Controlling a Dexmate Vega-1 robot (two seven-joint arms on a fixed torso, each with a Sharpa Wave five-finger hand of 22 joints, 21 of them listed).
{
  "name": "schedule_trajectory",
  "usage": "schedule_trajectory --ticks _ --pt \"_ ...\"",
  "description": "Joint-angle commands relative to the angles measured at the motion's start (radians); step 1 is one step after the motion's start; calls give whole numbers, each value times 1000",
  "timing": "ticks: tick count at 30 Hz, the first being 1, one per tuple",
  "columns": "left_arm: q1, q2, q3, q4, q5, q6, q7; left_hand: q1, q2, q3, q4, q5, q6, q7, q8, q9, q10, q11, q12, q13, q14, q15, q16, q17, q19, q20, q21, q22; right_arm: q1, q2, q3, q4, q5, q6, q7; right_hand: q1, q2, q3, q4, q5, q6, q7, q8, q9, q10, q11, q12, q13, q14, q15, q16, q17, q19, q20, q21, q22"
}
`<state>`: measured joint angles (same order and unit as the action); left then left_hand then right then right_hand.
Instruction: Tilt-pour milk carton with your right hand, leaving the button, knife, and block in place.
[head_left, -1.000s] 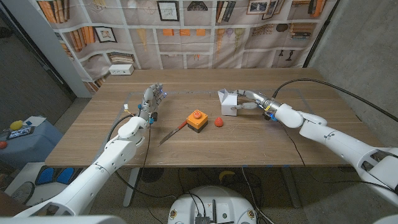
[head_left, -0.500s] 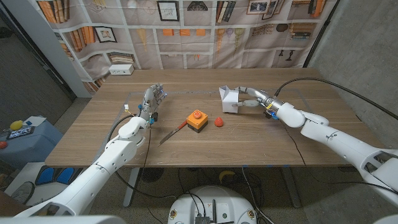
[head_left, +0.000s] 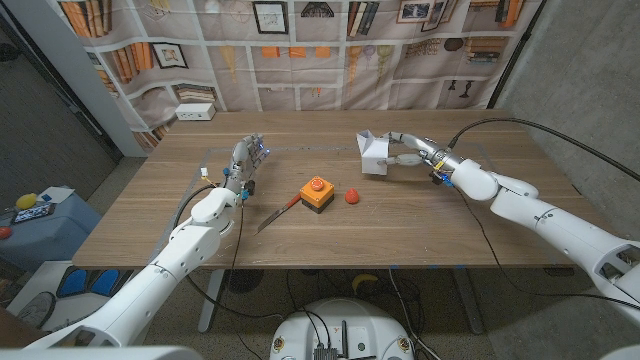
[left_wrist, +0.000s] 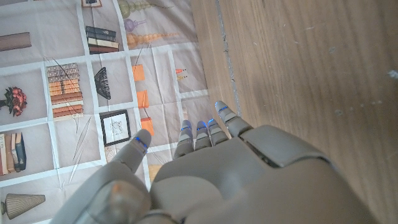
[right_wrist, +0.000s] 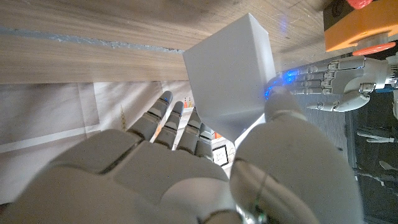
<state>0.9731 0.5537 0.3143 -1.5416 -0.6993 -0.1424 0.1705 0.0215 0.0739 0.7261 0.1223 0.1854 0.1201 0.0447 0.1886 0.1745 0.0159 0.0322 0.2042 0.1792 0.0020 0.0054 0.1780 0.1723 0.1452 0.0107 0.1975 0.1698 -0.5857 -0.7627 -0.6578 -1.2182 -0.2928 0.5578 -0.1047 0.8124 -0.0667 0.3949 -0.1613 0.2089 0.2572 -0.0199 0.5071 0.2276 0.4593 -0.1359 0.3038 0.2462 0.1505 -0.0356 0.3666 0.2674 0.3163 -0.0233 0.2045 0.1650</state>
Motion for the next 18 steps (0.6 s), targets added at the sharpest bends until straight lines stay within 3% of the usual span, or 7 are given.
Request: schedule_trajectory --ticks 1,18 --pt "8 7 -3 -10 -2 -1 -5 -7 72 4 4 7 7 -2 1 4 6 6 -3 3 4 4 4 2 4 1 2 5 -6 -62 37 -105 20 -108 119 -2 9 -1 6 -3 8 4 4 -1 12 -2 0 4 10 -57 9 3 7 3 2 6" --pt "-2 8 -6 6 -9 0 -16 -6 72 5 3 7 12 -1 1 4 8 6 -3 3 3 5 3 2 5 1 2 5 8 -140 65 -253 -3 -246 259 -4 17 -5 8 -8 7 9 4 -4 18 -1 -6 8 18 -55 16 5 34 2 7 6"
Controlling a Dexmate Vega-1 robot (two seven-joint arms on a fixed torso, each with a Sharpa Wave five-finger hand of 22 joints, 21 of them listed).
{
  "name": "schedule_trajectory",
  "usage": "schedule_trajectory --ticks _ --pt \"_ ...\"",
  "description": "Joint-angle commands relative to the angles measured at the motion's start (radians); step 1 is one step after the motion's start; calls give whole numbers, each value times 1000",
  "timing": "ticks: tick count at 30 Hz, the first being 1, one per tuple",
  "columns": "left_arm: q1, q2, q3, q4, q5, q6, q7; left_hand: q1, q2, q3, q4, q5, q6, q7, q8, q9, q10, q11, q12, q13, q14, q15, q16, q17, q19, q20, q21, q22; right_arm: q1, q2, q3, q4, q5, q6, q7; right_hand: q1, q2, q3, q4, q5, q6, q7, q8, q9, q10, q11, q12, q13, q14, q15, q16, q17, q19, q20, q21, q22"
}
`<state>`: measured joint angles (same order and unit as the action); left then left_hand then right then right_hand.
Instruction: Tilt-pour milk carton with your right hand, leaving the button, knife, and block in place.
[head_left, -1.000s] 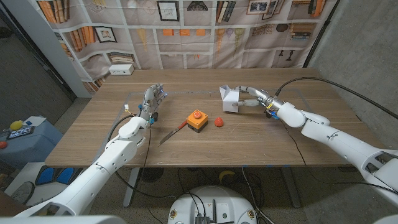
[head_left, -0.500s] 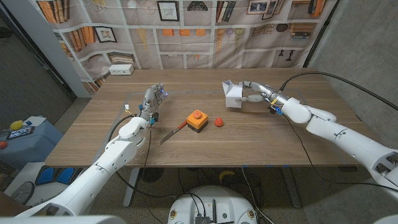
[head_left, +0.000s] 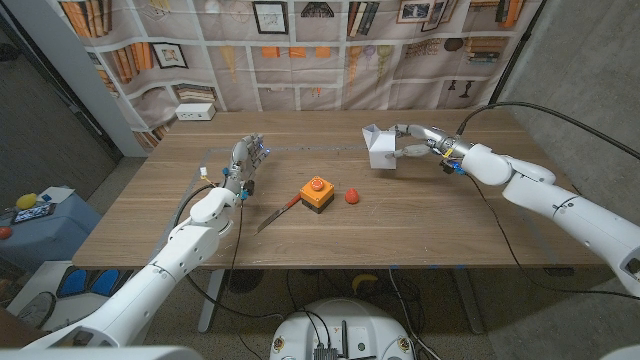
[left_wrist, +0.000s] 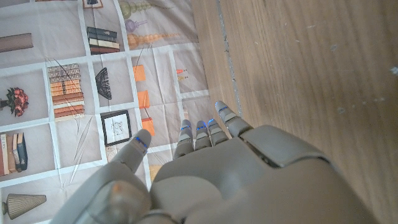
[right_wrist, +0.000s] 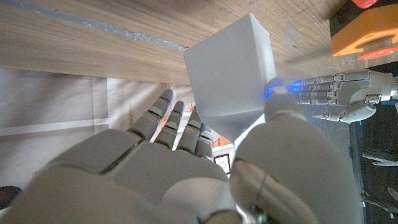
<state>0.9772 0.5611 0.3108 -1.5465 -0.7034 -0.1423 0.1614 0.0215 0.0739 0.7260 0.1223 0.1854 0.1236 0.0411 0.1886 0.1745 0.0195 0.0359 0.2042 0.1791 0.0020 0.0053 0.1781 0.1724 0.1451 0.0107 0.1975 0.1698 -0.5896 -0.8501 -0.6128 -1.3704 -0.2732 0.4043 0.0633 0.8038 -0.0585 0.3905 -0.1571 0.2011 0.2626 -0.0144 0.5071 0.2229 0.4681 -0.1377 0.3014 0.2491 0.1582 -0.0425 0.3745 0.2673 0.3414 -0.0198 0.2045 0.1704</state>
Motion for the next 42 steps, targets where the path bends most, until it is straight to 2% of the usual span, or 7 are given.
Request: schedule_trajectory --ticks 1,7,8,10,20,32,42 --pt "-7 0 -2 13 -6 -1 -9 -5 72 5 3 7 8 2 1 4 4 2 -3 3 3 5 3 2 5 1 2 5 14 -57 20 -110 -26 -100 99 4 9 -1 4 -1 3 3 5 1 10 0 -4 6 12 -49 9 5 11 -3 7 1" --pt "-9 -4 -1 21 -6 -7 -13 -5 72 6 2 7 8 1 0 4 4 2 -3 3 5 5 3 2 6 1 2 5 25 -80 22 -168 -54 -159 155 5 11 -1 4 -2 7 4 7 0 15 -1 -5 7 17 -50 12 6 22 -6 10 1" --pt "-9 -4 -1 22 -6 -7 -14 -5 72 6 2 7 9 2 1 4 4 2 -4 3 5 5 3 2 6 1 2 5 30 -89 12 -184 -97 -183 161 6 12 -2 4 -2 10 3 8 0 16 1 -5 7 18 -49 13 6 25 -5 10 1" --pt "-7 -5 -1 22 -6 -8 -12 -5 72 6 2 7 9 1 0 4 4 2 -4 3 5 4 3 2 5 1 2 5 34 -94 11 -197 -107 -195 175 6 13 -3 4 -3 9 4 8 0 17 1 -6 8 25 -51 16 6 37 -4 13 1" --pt "1 -5 -2 15 -5 -10 -6 -4 73 7 1 7 8 2 0 4 4 4 -4 3 5 5 3 1 5 0 1 5 45 -117 8 -268 -178 -260 226 7 15 -6 3 -5 23 -2 13 -2 35 -4 -4 11 36 -56 22 7 38 -5 9 2" --pt "-1 -7 0 18 -6 -9 -7 -4 73 8 1 7 10 2 -1 4 5 3 -4 3 6 6 3 1 5 1 1 5 107 -131 -26 -343 -272 -363 411 10 16 -8 1 -6 26 -10 15 -3 36 -6 -7 14 37 -59 23 7 44 0 8 2" --pt "-6 -6 1 19 -8 0 -7 -4 73 9 1 7 9 1 -2 5 5 3 -5 3 5 4 3 2 5 2 1 5 174 -120 -65 -361 -356 -384 551 8 20 -11 3 -6 31 -12 17 -4 39 -8 -9 16 43 -62 27 8 43 2 5 2"
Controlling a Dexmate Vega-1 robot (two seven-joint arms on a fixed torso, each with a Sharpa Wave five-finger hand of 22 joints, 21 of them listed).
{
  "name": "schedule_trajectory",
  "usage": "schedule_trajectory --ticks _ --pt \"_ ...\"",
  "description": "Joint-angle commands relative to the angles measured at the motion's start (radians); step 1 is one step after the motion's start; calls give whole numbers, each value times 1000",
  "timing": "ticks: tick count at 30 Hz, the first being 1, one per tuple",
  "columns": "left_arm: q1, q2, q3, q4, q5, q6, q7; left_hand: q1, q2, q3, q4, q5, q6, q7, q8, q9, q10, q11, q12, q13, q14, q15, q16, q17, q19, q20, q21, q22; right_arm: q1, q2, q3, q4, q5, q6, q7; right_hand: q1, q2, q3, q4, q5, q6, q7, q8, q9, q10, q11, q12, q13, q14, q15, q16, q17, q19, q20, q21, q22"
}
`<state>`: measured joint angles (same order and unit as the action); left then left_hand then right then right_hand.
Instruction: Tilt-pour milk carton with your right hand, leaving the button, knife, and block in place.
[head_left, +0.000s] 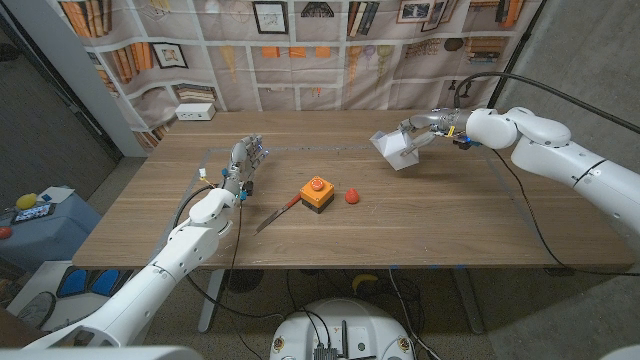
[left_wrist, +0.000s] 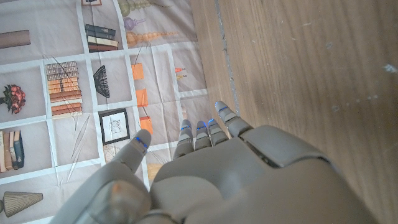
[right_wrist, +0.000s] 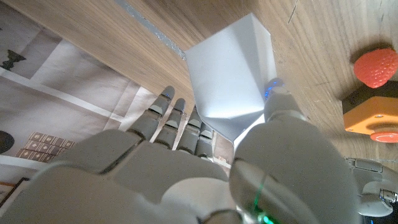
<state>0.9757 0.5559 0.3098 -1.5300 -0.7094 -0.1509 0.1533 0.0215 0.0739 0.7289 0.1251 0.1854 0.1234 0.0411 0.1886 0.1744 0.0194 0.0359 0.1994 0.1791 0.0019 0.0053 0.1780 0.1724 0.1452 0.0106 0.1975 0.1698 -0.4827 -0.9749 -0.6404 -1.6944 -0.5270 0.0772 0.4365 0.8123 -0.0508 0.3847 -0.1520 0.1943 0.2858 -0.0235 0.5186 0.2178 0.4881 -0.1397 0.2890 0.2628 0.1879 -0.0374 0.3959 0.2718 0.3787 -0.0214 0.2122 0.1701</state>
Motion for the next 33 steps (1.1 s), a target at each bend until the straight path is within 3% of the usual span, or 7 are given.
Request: schedule_trajectory --ticks 1,16,33 --pt "-5 0 2 2 -2 10 2 -4 73 6 -2 7 9 1 -2 5 5 3 0 3 5 5 3 2 5 2 1 5 73 6 -40 -39 -111 -59 190 -1 13 -5 -1 1 7 -4 5 1 19 -6 2 3 16 -68 7 4 6 4 -3 3" --pt "-15 -13 8 31 7 -10 -4 -4 73 7 -2 7 10 1 -2 5 6 3 0 3 5 5 2 2 6 2 1 5 154 32 -90 -72 -247 -61 371 -4 22 -8 1 -1 9 -11 6 1 19 -9 -2 7 24 -78 13 6 4 9 -7 3" --pt "-22 -34 19 56 20 -40 -9 -3 75 9 -3 7 19 1 0 5 14 6 2 3 13 3 4 1 9 6 2 5 218 70 -135 -88 -416 -5 510 -2 20 -13 -3 -1 20 -13 11 0 32 -13 -2 10 43 -88 21 6 22 18 -4 3"
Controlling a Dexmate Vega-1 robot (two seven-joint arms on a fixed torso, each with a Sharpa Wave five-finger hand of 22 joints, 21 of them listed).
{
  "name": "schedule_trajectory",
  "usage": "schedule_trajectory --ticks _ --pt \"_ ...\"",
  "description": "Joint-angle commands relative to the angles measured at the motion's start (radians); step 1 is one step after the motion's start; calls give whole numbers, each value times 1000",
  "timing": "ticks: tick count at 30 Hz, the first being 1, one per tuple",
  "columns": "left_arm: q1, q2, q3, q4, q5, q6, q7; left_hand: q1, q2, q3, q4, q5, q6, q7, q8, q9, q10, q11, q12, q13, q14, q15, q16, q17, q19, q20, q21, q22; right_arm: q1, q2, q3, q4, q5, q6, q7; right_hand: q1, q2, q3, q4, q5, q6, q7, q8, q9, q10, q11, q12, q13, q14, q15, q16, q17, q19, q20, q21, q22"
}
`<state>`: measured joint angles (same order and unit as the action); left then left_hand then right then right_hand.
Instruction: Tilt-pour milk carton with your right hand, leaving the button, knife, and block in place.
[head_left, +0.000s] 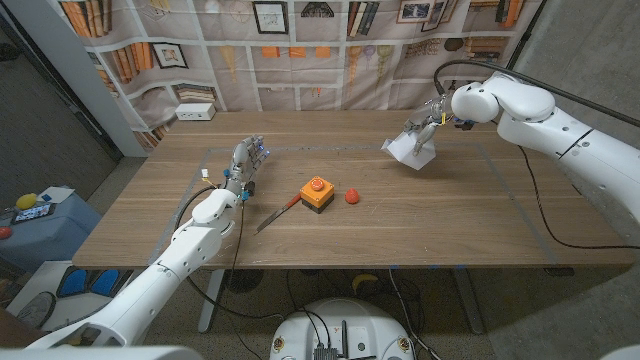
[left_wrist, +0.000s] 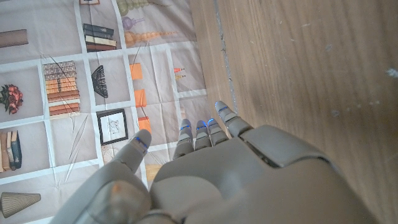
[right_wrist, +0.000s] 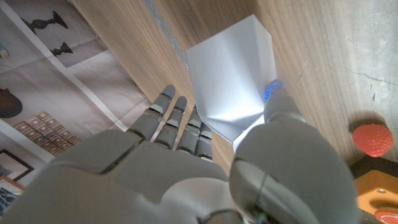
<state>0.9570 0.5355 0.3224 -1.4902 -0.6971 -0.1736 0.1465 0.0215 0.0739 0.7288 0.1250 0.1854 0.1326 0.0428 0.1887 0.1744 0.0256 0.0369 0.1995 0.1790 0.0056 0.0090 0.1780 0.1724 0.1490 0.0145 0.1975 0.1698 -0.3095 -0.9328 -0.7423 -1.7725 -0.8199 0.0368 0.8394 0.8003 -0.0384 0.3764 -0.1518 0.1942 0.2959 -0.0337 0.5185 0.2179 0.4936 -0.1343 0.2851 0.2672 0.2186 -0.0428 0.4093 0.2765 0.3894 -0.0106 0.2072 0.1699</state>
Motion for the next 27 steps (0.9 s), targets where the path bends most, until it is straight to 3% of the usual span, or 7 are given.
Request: schedule_trajectory --ticks 1,7,27 --pt "-3 -14 6 16 7 -18 -1 -3 75 9 -3 7 10 -1 0 5 9 6 2 3 10 1 5 1 7 4 2 5 49 31 -38 -10 -136 41 115 11 8 -5 -4 0 10 -3 11 0 29 -19 2 6 12 -83 8 1 11 7 0 3" --pt "3 -22 8 19 8 -24 4 -3 75 10 -3 7 12 -1 0 5 10 6 2 3 11 1 5 2 8 5 2 5 75 59 -71 -5 -229 59 183 14 10 -5 -5 0 10 -7 12 0 29 -20 0 8 14 -90 9 1 3 11 -4 3" --pt "14 -29 8 22 1 -28 6 -4 77 12 -1 7 15 -1 0 5 13 5 2 4 13 2 4 2 10 5 2 6 139 127 -133 42 -365 162 282 5 15 -12 2 0 10 -13 12 0 31 -23 -5 12 15 -93 11 3 -6 20 -10 3"
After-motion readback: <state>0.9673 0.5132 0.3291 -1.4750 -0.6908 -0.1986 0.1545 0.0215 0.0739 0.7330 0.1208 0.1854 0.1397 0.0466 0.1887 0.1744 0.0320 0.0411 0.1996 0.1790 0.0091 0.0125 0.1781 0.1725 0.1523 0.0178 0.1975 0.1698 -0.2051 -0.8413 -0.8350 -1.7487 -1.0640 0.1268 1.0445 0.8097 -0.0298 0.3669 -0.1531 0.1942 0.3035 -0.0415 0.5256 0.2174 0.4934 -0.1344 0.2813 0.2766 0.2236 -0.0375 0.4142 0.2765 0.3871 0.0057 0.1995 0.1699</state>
